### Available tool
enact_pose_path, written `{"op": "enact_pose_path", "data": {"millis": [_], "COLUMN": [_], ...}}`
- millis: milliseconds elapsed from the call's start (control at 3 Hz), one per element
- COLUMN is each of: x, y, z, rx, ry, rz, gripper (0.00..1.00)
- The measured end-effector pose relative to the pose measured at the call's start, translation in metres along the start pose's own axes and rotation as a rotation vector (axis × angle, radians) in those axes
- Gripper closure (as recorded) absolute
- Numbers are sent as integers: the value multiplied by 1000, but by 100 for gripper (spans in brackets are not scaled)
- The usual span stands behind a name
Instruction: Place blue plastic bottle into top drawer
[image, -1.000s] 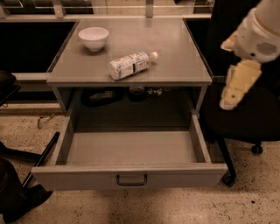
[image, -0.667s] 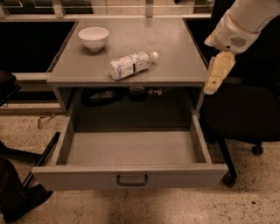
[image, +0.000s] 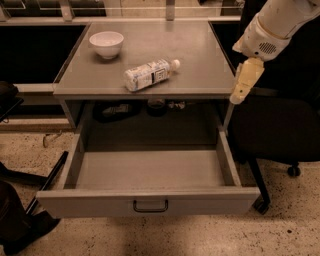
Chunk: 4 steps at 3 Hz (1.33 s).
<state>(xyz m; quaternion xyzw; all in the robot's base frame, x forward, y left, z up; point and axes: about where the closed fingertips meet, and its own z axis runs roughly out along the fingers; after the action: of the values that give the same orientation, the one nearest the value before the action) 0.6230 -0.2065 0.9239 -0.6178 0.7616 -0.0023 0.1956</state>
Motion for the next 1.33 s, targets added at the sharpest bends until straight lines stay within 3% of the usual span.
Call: {"op": "enact_pose_path", "data": {"millis": [333, 667, 1000, 1333], "x": [-17, -55, -65, -66], "y": [-25, -66, -85, -85], "z": [16, 41, 33, 33], "rx": [9, 31, 77, 77], "ry": [-12, -65, -95, -95], "rz": [-27, -77, -81, -81], "gripper": [0, 0, 0, 0]}}
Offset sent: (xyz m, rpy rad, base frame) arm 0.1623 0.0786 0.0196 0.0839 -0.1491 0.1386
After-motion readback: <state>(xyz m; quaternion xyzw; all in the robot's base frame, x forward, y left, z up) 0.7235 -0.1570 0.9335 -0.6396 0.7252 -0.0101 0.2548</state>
